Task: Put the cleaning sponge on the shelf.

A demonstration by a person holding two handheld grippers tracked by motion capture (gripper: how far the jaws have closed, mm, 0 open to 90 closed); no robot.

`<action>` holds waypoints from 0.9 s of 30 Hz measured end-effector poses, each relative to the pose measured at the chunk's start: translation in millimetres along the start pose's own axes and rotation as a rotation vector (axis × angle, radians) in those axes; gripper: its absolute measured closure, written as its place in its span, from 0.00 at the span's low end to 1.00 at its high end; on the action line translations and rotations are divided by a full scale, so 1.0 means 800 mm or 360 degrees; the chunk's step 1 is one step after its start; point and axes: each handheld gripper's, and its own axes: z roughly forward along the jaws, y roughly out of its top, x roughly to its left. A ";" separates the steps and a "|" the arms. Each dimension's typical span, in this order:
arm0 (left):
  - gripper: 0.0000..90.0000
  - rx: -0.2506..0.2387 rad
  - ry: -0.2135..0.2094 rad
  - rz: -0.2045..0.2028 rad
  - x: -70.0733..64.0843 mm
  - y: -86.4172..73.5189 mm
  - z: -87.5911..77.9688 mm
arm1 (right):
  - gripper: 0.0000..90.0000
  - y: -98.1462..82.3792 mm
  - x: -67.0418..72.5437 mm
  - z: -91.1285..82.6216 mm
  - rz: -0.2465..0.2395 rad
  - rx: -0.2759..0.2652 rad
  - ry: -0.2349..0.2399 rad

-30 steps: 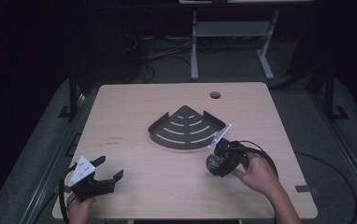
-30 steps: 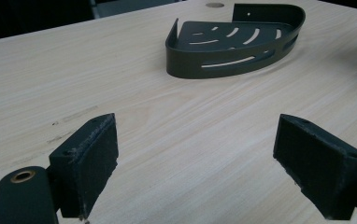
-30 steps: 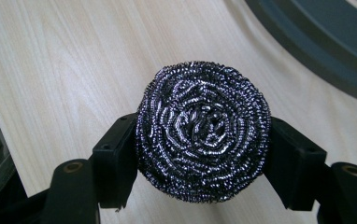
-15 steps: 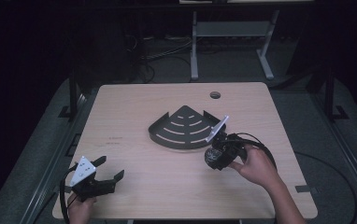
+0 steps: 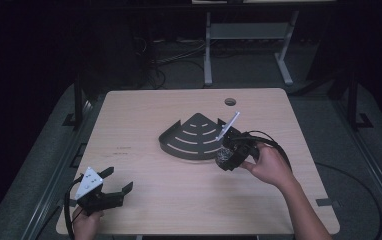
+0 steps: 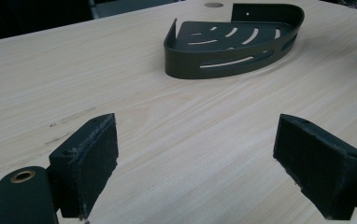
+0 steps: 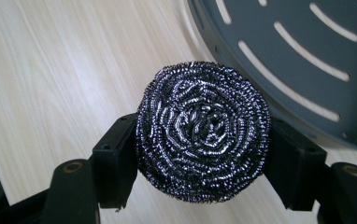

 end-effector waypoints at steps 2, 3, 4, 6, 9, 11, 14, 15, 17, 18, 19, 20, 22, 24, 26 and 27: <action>0.15 -0.0004 0.0001 -0.0004 0.001 0.000 -0.001 | 0.36 0.002 -0.002 0.001 0.0004 -0.0006 0.0020; 0.15 -0.0005 0.0001 -0.0003 0.001 0.000 -0.001 | 0.36 0.005 -0.003 0.002 0.0002 0.0000 0.0014; 0.15 -0.0005 0.0003 -0.0003 0.001 0.000 -0.001 | 0.36 0.011 -0.005 0.004 -0.0004 0.0014 -0.0002; 0.15 -0.0009 0.0003 -0.0005 0.001 0.000 -0.002 | 0.36 0.017 -0.007 0.005 -0.0010 0.0013 0.0004; 0.15 -0.0016 -0.0003 -0.0003 0.001 0.000 -0.002 | 0.36 0.027 -0.011 0.006 -0.0014 0.0012 0.0014; 0.15 -0.0019 -0.0001 -0.0007 0.002 0.000 -0.003 | 0.36 0.030 -0.012 0.007 -0.0025 0.0013 0.0007; 0.15 -0.0021 0.0002 -0.0008 0.002 0.000 -0.004 | 0.36 0.036 -0.016 0.010 -0.0028 0.0032 0.0020; 0.15 -0.0017 0.0003 -0.0008 0.002 -0.001 -0.004 | 0.36 0.040 -0.018 0.011 -0.0027 0.0030 0.0023; 0.15 -0.0019 0.0001 -0.0009 0.002 -0.001 -0.004 | 0.36 0.042 -0.021 0.012 -0.0025 0.0041 0.0017; 0.15 -0.0019 0.0001 -0.0009 0.002 -0.001 -0.004 | 0.36 0.042 -0.021 0.012 -0.0025 0.0041 0.0017; 0.15 -0.0026 0.0000 -0.0010 0.002 -0.001 -0.004 | 0.36 0.044 -0.022 0.013 -0.0027 0.0048 0.0017; 0.15 -0.0025 0.0002 -0.0009 0.001 0.000 -0.004 | 0.36 0.047 -0.025 0.012 -0.0022 0.0046 0.0022; 0.15 -0.0025 0.0002 -0.0009 0.001 0.000 -0.003 | 0.36 0.049 -0.026 0.012 -0.0025 0.0049 0.0021; 0.15 -0.0022 -0.0003 -0.0006 0.001 0.000 -0.003 | 0.36 0.054 -0.028 0.011 -0.0027 0.0057 0.0016; 0.15 -0.0026 -0.0001 -0.0007 0.000 0.000 -0.003 | 0.36 0.059 -0.032 0.012 -0.0022 0.0061 0.0024; 0.15 -0.0028 -0.0001 -0.0005 0.000 0.000 -0.003 | 0.36 0.061 -0.033 0.012 -0.0022 0.0065 0.0020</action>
